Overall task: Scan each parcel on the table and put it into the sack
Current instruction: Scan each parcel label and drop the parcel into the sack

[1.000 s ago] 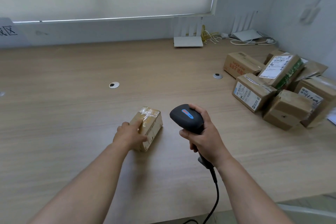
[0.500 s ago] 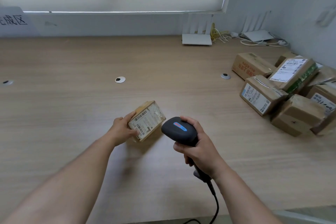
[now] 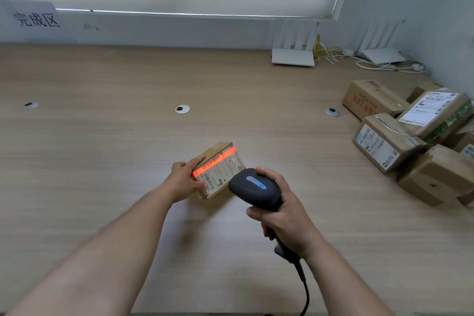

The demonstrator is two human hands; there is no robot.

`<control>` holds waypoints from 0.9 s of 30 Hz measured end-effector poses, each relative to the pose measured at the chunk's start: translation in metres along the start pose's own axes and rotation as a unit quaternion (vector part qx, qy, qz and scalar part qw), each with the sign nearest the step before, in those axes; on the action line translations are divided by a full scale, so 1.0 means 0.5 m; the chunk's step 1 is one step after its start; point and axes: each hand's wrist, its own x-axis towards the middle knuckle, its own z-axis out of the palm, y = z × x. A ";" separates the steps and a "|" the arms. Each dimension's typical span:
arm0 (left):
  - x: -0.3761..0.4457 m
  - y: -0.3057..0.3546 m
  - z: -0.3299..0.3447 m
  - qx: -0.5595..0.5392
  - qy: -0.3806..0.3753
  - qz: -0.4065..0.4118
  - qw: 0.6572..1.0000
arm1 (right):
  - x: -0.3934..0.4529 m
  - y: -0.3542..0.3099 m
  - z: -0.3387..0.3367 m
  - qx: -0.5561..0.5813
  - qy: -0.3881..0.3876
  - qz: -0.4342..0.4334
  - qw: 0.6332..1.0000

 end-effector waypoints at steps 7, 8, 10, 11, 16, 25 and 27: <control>-0.006 0.008 0.004 -0.003 0.004 0.013 1.000 | 0.000 -0.004 -0.001 -0.008 0.003 -0.009 1.000; -0.008 0.011 0.004 -0.006 0.006 0.014 1.000 | -0.001 -0.004 -0.001 -0.008 0.004 -0.009 1.000; -0.010 0.014 0.009 -0.013 0.015 0.007 1.000 | -0.002 -0.005 -0.002 -0.009 0.006 -0.010 1.000; -0.010 0.015 0.013 -0.016 0.020 0.002 1.000 | -0.002 -0.007 -0.003 -0.010 0.008 -0.011 1.000; -0.022 0.023 0.027 -0.032 0.056 -0.015 0.998 | -0.006 -0.017 -0.006 -0.012 0.021 -0.014 1.000; -0.067 0.006 0.009 -0.082 0.105 0.012 0.991 | -0.013 -0.030 0.037 -0.004 0.049 -0.020 0.999; -0.079 0.001 0.004 -0.091 0.110 0.021 0.990 | -0.016 -0.031 0.049 -0.007 0.052 -0.024 0.998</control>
